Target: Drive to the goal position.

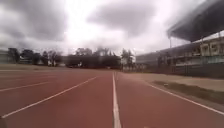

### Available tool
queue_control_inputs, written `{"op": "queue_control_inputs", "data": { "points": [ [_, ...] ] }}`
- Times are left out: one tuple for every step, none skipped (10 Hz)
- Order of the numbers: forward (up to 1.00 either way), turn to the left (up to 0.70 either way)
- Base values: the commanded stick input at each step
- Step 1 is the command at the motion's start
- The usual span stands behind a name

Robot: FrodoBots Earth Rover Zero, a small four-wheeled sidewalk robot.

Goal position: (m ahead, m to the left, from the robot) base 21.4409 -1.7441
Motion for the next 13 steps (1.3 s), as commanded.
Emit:
{"op": "queue_control_inputs", "data": {
  "points": [
    [0.70, 0.00],
    [0.70, 0.00],
    [0.70, 0.00],
    [0.70, 0.00],
    [0.70, 0.00],
    [0.70, 0.00],
    [0.70, 0.00],
    [0.70, 0.00],
    [0.70, 0.00],
    [0.70, 0.00],
    [0.70, 0.00],
    [0.70, 0.00],
    [0.70, 0.00]
  ]
}}
